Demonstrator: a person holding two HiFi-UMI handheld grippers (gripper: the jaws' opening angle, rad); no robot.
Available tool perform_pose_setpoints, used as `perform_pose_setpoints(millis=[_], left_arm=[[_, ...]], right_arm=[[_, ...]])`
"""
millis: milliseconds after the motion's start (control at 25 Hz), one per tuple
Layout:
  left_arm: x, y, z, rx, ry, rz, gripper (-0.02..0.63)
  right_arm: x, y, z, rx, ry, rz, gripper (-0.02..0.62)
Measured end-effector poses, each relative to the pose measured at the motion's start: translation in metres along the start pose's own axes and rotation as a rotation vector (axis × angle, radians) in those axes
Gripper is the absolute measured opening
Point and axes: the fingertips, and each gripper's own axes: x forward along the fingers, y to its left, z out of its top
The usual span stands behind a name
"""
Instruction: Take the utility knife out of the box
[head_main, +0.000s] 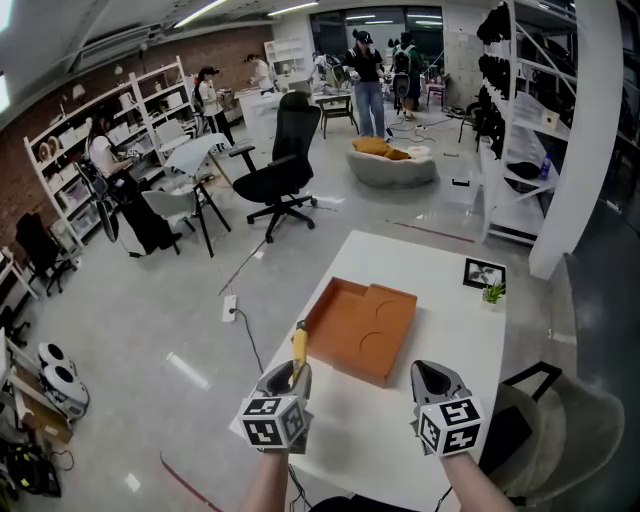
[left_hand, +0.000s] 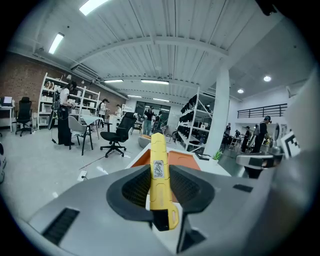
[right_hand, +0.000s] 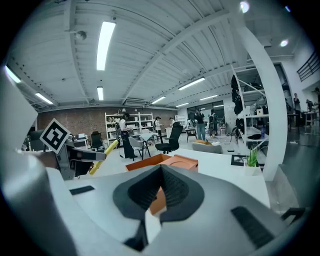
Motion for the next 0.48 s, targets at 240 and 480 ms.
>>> perform_pose_setpoints(millis=[240,480], left_arm=[[-0.0008,0.0018,-0.0009,-0.006,0.000,0.002,0.114],[0.0057,0.0015,-0.0036,-0.025,0.001,-0.004,0.114]], right_arm=[[0.0001,0.0038,0.0001,-0.007,0.002,0.012,0.000],[0.0035,0.0014,-0.0042,-0.007,0.008,0.015,0.000]])
